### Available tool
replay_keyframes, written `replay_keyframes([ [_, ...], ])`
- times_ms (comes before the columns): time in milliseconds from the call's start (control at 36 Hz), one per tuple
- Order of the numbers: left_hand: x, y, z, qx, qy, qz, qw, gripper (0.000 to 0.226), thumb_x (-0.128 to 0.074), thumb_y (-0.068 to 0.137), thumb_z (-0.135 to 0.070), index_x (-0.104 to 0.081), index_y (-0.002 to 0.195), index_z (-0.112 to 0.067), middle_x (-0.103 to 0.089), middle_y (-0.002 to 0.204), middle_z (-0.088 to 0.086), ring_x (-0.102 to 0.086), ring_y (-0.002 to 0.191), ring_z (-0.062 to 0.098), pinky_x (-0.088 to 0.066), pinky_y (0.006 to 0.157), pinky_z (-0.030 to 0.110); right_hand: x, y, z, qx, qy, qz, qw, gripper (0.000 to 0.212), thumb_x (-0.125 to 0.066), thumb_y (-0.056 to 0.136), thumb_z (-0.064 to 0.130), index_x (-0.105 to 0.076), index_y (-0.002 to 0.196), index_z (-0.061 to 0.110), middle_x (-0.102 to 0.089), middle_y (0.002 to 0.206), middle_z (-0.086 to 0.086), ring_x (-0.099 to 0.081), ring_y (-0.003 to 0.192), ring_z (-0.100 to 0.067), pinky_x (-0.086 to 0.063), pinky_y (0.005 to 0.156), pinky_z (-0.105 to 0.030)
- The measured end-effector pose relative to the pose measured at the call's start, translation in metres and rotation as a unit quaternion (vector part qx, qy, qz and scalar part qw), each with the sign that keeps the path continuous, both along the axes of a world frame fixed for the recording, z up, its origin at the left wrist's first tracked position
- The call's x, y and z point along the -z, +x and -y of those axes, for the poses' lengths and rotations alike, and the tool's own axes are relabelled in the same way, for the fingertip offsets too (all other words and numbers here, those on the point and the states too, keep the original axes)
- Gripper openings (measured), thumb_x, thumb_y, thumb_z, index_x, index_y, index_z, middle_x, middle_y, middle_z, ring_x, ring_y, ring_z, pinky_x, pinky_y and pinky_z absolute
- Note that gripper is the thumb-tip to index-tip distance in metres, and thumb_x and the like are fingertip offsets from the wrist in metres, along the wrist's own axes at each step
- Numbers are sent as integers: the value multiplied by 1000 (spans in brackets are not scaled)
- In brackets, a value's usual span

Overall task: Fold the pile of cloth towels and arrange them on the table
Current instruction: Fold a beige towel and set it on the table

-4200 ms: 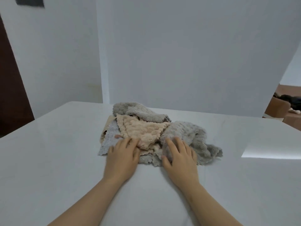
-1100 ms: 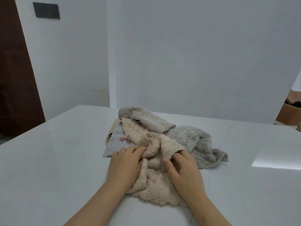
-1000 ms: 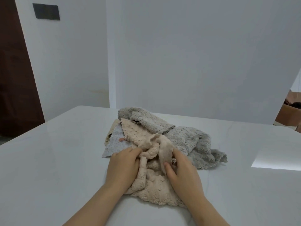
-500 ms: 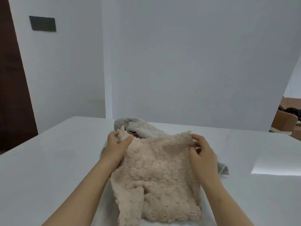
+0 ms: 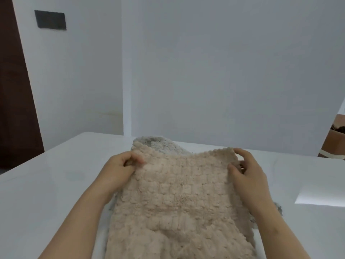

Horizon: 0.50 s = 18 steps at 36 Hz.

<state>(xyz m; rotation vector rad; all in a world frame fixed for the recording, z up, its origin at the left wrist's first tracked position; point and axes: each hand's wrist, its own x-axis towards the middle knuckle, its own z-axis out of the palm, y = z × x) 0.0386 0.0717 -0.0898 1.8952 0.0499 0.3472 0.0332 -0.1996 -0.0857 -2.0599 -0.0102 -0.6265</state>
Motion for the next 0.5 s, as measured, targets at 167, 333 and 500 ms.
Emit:
replay_keyframes([
  [167, 23, 10, 6, -4, -32, 11, 999, 40, -46, 92, -2, -63, 91, -39, -60, 116, -7, -59, 104, 17, -49, 94, 39, 10, 14, -1, 19, -1, 25, 1000, 39, -48, 92, 10, -48, 126, 28, -54, 86, 8, -51, 70, 0, -35, 60, -11],
  [333, 35, 19, 5, -19, 40, 30, 999, 38, -46, 92, -6, -53, 104, -42, -57, 109, -5, -54, 88, 8, -44, 78, 23, 24, 32, 0, 26, -25, 11, 999, 40, -47, 94, 11, -45, 130, 28, -52, 98, 3, -49, 75, 1, -35, 62, -22],
  [500, 49, 25, 2, -54, 295, 6, 954, 47, -43, 93, -15, -34, 139, -24, -15, 153, -3, -31, 132, 23, -30, 103, 31, 36, 40, -2, 32, -131, -67, 989, 56, -51, 89, 11, -32, 140, 27, -52, 125, -4, -51, 97, -18, -41, 76, -33],
])
